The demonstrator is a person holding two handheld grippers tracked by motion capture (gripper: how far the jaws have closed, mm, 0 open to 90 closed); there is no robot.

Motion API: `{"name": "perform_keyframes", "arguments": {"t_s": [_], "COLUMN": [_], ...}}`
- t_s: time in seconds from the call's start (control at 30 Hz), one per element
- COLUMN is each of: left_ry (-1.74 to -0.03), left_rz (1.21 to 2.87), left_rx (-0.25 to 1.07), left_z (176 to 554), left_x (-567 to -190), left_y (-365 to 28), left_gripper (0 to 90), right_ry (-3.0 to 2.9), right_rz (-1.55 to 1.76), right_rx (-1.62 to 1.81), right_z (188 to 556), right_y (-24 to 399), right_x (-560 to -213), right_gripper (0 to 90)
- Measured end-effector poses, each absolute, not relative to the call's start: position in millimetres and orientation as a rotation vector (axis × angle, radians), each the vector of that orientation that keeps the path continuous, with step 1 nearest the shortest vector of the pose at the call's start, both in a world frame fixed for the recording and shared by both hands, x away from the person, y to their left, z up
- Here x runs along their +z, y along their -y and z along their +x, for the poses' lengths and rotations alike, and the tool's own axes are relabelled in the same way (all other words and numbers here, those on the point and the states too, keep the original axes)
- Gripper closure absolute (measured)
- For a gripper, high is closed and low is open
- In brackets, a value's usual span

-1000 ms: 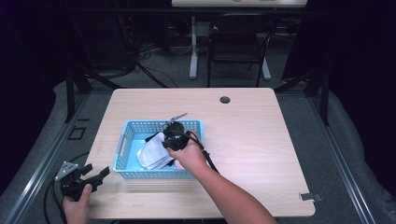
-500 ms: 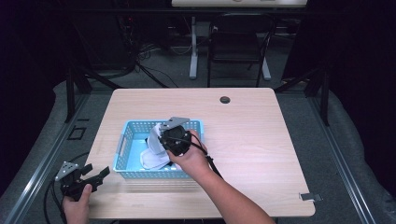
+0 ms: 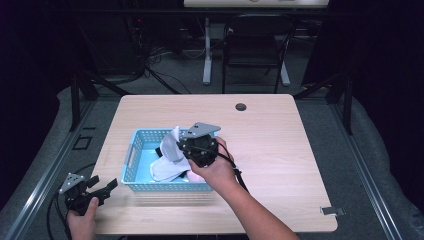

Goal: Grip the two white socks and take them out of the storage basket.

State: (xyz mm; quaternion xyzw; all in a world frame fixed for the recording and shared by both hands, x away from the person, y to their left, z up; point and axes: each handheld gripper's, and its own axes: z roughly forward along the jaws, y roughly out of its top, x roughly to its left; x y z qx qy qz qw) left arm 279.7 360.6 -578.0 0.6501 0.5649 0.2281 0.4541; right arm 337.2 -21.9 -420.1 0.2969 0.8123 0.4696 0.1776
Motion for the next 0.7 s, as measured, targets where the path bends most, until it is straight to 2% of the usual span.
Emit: {"name": "perform_keyframes", "arguments": {"t_s": [0.7], "left_ry": [-1.397], "left_rz": [1.608], "left_rx": [0.562], "left_z": [280], "left_x": [-578], "left_y": [-360], "left_gripper": [18.6], "right_ry": [-2.217], "right_rz": [0.888], "right_rx": [1.380], "right_z": [306], "right_y": [89], "right_x": [-389], "right_gripper": [88.2]}}
